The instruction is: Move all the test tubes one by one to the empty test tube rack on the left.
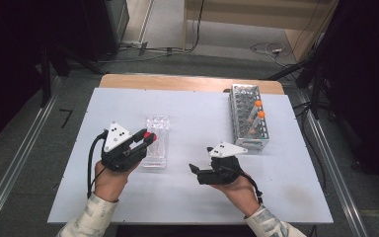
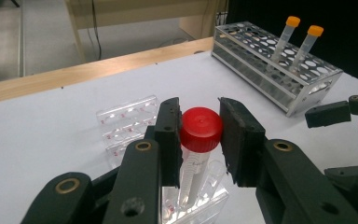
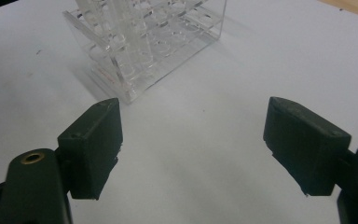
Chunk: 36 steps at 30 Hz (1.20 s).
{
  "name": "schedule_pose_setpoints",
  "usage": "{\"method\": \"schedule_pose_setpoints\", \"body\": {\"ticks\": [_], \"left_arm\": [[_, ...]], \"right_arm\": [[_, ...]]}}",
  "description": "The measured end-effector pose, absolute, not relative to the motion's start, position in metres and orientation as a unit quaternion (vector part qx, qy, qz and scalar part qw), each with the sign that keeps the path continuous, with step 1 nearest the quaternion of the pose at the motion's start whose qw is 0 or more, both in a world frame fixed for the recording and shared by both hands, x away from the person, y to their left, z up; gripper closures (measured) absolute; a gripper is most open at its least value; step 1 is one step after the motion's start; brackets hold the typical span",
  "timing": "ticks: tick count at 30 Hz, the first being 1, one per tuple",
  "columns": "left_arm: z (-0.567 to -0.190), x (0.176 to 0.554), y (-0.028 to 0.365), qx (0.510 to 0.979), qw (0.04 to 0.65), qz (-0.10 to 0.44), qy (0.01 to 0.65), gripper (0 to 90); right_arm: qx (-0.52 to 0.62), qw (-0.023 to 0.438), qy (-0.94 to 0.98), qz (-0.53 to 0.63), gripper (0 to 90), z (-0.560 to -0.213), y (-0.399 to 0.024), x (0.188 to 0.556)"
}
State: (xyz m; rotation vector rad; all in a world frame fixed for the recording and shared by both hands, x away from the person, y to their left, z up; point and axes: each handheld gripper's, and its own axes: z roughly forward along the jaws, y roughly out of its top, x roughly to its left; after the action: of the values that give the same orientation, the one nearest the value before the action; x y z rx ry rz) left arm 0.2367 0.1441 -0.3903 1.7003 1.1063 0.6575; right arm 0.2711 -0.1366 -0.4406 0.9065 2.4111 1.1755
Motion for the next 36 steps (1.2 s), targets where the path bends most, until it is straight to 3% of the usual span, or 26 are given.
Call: {"method": "schedule_pose_setpoints", "body": {"ticks": [13, 21, 36], "left_arm": [[-0.407, 0.238, 0.137, 0.716, 0.453, 0.278, 0.453, 69.3], [-0.407, 0.239, 0.138, 0.715, 0.456, 0.274, 0.455, 61.9], [-0.405, 0.24, 0.14, 0.694, 0.457, 0.286, 0.477, 28.3]], "right_arm": [[0.315, 0.155, 0.843, 0.408, 18.6, -0.441, -0.137, 0.271], [0.314, 0.155, 0.844, 0.407, 18.6, -0.442, -0.136, 0.271], [0.335, 0.172, 0.83, 0.413, 19.7, -0.436, -0.149, 0.279]]}}
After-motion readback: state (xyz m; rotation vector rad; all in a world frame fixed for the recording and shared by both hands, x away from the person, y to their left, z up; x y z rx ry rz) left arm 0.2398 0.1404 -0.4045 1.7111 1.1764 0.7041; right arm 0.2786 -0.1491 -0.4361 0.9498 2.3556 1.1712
